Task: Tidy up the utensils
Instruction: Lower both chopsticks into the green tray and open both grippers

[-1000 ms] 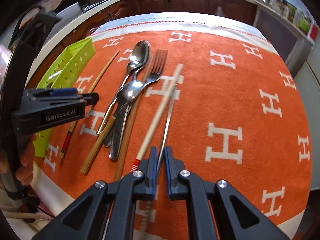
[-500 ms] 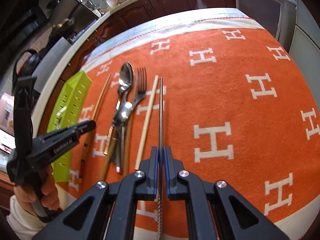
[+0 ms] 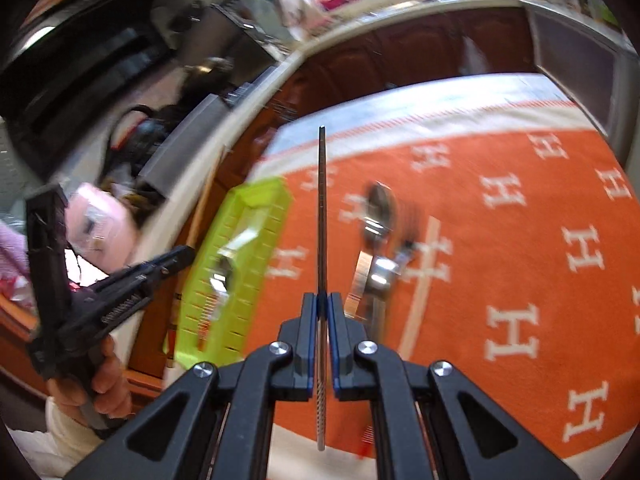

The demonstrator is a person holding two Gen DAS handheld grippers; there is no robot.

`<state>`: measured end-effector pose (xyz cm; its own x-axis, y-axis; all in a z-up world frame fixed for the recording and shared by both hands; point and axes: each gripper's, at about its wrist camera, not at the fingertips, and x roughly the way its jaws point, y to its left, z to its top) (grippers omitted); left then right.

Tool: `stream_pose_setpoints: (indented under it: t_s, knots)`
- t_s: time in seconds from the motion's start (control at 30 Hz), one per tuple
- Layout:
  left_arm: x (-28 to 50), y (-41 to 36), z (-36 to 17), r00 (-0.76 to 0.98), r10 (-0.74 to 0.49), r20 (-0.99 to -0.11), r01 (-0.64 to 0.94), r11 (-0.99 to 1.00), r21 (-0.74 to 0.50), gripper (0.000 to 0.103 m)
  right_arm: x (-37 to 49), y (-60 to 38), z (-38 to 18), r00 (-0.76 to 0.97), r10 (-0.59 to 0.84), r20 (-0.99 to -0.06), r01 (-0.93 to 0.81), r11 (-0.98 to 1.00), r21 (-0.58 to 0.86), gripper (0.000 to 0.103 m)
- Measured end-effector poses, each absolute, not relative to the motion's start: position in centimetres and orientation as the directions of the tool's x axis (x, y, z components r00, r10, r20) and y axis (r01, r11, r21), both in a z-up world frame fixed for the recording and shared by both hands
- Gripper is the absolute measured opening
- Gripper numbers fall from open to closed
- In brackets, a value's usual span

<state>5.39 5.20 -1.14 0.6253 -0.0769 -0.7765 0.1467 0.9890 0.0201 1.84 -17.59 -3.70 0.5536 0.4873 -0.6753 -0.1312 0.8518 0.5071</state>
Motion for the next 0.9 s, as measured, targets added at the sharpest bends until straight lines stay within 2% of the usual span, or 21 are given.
stream_pose_setpoints:
  t_s: [0.17, 0.37, 0.73, 0.87, 0.9]
  knots:
    - [5.8, 8.5, -1.6, 0.627, -0.017, -0.779, 0.078, 0.996, 0.041, 0.004, 4.3, -13.8, -0.8, 0.529, 0.585, -0.615, -0.224, 0.795, 0.563, 0.005]
    - [6.7, 10.7, -4.5, 0.598, 0.004, -0.802, 0.046, 0.998, 0.039, 0.004, 6.9, -8.0, 0.6, 0.466, 0.653, -0.597, -0.307, 0.752, 0.583, 0.005]
    - [8.1, 11.7, -8.5, 0.544, -0.019, -0.839, 0.055, 0.998, 0.013, 0.005, 11.4, -2.5, -6.5, 0.324, 0.574, -0.752, -0.215, 0.819, 0.533, 0.006]
    - [8.3, 12.0, -8.9, 0.540, -0.032, -0.841, 0.047, 0.999, -0.008, 0.021, 12.1, -2.2, -8.2, 0.293, 0.529, -0.797, -0.169, 0.849, 0.502, 0.007]
    - [8.2, 12.0, -8.9, 0.543, -0.032, -0.839, 0.048, 0.999, -0.007, 0.023, 12.2, -2.3, -8.4, 0.291, 0.523, -0.801, -0.160, 0.852, 0.498, 0.007]
